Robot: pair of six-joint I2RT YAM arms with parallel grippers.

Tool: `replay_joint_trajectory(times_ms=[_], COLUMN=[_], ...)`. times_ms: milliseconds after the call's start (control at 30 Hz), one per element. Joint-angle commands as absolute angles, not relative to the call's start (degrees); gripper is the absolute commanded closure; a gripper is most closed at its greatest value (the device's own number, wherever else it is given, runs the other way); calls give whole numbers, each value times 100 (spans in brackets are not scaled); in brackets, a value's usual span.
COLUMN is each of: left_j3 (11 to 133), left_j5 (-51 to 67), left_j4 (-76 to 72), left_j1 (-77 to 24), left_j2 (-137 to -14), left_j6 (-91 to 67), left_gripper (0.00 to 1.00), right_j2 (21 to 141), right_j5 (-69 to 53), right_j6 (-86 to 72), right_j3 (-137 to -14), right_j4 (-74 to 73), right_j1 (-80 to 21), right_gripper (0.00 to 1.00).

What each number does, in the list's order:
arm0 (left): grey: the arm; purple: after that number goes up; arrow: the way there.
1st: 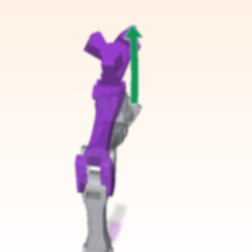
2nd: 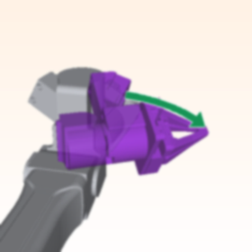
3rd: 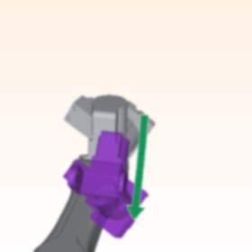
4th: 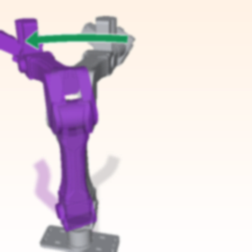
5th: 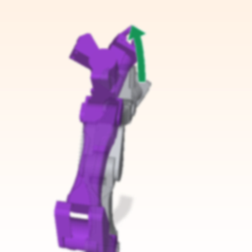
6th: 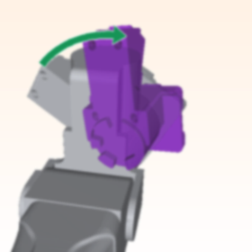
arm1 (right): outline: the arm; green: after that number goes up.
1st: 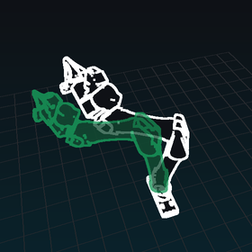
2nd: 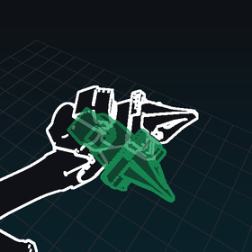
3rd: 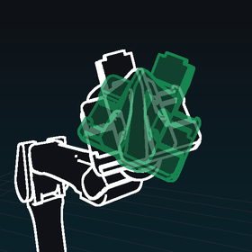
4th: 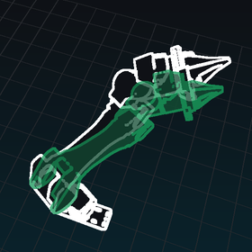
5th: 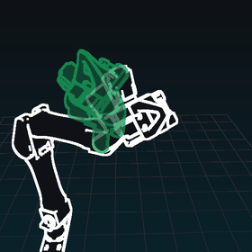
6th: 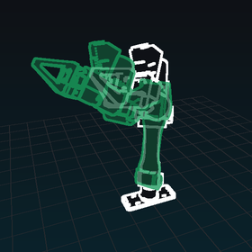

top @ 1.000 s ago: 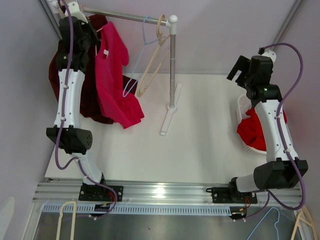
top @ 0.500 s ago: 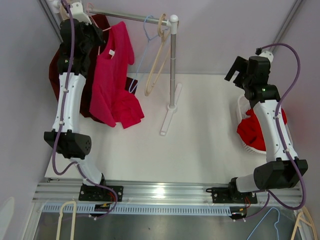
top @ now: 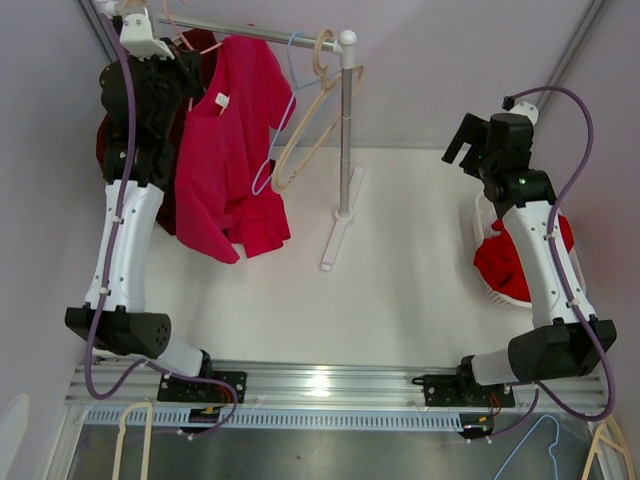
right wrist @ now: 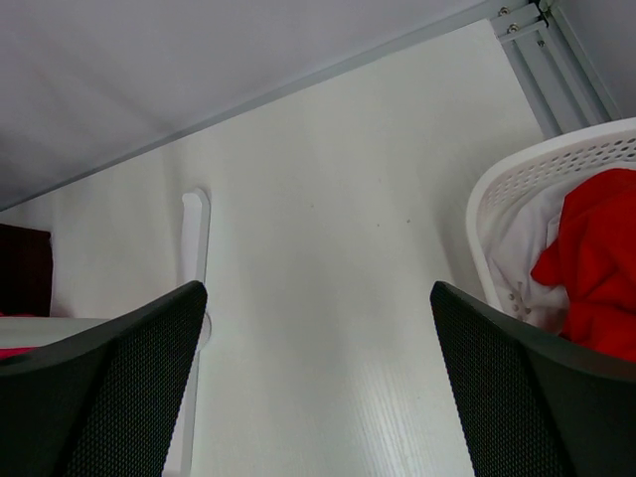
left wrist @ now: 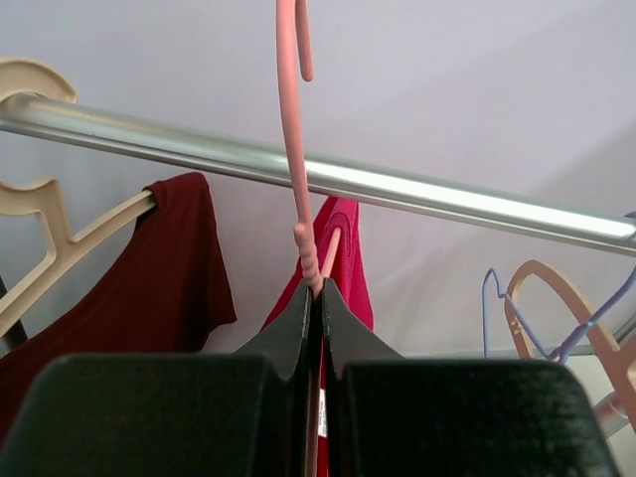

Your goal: Remove the t-shirt from the hanger

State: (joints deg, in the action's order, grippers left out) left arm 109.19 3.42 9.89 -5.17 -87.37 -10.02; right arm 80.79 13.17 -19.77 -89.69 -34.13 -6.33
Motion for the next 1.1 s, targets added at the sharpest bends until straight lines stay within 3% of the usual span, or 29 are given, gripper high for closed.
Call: replay_joint_trajectory(times_ms=[0,167,533,667,867,1067], left_j3=[10898,11039,10846,10688,10257,10231], left_j5=[265,-763,-5137,-5966,-7056,-7093], left_j4=[448,1053,2503,3618,4024,4333], left_j1=[-641,-966,-2459,-2891,-3515,-3753], left_j2=[-8385,-8262,-7568,-7366,-7295,-7339], left_j6=[-993,-941,-1466,-2249,-2478,-2698], left_gripper=[99,99,99,99,99,99], right_j2=[7858,7735,6452,6136,6275,6951], right_j5=[1389,1099,-228,-413,-344,-202], right_j6=[-1925,-1732,-1195,-1134,-924,-721], right_j3=[-8974,-9000,-8359,-7990,-7313,-7146], right_j4=[-3331,-3261,-2364,-2014,-1206,-512], right_j1=[-720,-1106,-3345,-4338,-6086,-6907], right_gripper=[0,0,0,1,0,1])
